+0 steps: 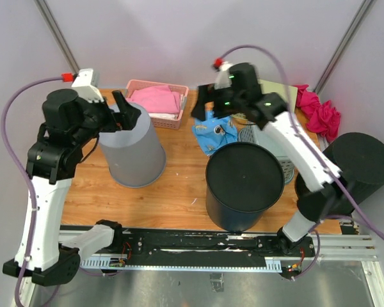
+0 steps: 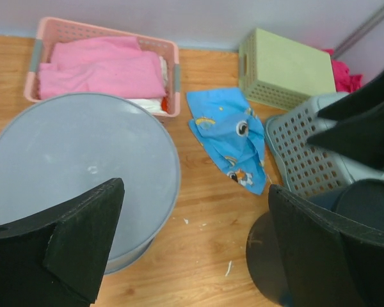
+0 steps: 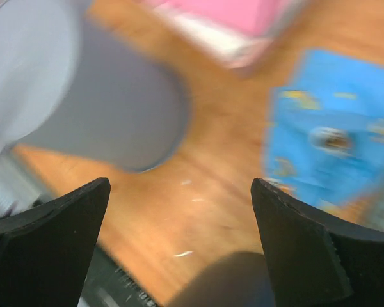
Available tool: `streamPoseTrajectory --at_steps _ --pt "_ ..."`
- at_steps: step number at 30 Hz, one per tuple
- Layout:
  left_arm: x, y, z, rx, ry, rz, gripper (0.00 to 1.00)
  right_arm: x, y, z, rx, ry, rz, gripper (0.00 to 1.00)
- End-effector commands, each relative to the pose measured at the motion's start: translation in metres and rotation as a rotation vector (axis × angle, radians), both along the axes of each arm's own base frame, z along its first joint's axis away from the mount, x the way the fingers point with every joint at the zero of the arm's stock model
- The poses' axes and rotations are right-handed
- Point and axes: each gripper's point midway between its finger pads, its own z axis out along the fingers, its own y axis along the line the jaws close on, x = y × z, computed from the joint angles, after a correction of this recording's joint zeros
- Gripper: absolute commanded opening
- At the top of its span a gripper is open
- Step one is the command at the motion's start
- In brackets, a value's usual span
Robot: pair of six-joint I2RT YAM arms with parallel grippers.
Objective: Turn the large container upside down
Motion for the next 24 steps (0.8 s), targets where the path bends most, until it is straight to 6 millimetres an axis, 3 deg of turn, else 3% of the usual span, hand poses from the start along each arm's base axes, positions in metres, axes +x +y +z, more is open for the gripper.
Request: streamPoseTrajectory --at_steps 1,5,7,10,17,24 --pt "0.016 -0.035 -0.008 0.073 0.023 -0.081 0.99 0.029 -0.163 0.027 -0.276 -0.160 -0.609 0.94" --pt "0.031 -0.081 -0.015 0.125 0.047 -0.177 0.99 0.004 -0.250 0.062 -0.392 -0.280 -0.880 0.94" --pt "0.037 -0.101 -0.018 0.118 0.065 -0.226 0.99 -0.015 -0.275 0.077 -0.437 -0.338 -0.925 0.94" --pt "0.043 -0.114 -0.012 0.069 0.065 -0.242 0.99 -0.042 -0.306 0.090 -0.483 -0.391 -1.000 0.94" --pt "0.041 -0.121 -0.009 -0.051 0.020 -0.234 0.99 -0.081 -0.343 0.096 -0.552 -0.425 -1.080 0.94" --pt "0.031 -0.087 0.010 -0.189 -0.151 -0.072 0.99 -0.092 -0.350 0.100 -0.520 -0.461 -1.096 0.95"
